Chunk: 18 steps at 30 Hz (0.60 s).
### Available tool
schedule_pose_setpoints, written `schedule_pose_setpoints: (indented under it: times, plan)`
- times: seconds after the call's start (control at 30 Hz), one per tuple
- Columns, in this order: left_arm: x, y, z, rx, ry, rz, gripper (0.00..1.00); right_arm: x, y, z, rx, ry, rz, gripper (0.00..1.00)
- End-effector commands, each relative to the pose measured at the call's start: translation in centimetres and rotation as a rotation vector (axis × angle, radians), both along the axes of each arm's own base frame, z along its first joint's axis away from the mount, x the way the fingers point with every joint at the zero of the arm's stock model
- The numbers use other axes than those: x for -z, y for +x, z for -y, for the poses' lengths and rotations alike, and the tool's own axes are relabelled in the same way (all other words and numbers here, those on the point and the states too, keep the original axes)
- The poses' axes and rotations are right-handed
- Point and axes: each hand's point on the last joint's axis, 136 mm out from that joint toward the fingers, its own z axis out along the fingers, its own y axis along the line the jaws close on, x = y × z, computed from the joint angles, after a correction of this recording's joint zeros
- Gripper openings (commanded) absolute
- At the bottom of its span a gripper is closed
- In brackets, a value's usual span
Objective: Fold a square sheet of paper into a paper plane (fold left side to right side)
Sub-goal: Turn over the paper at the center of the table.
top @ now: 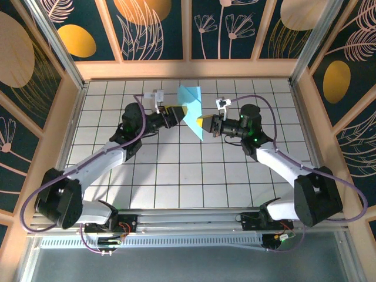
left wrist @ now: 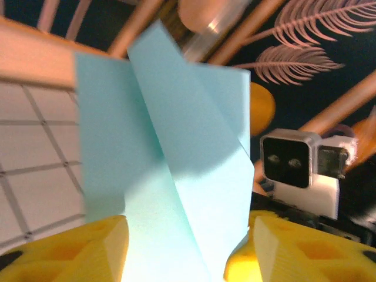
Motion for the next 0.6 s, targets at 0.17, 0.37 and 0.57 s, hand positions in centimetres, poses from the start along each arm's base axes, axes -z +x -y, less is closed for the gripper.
schedule_pose_setpoints:
  times: [0.17,0.37,0.57]
  plan:
    - [0.0,0.0,-10.6,-0.533,0.195,0.059,0.7,3.5,2.6,0.6,0.356,-0.615,0.187,0.0]
    - [0.6,-1.0,-14.9,-0.718,0.257,0.029,0.71,7.0,4.0,1.0,0.562,-1.107,0.313,0.0]
    - [0.4,-1.8,-16.8,-0.8,0.257,0.034,0.73,12.3,4.2,0.1,0.552,-1.478,0.4,0.0]
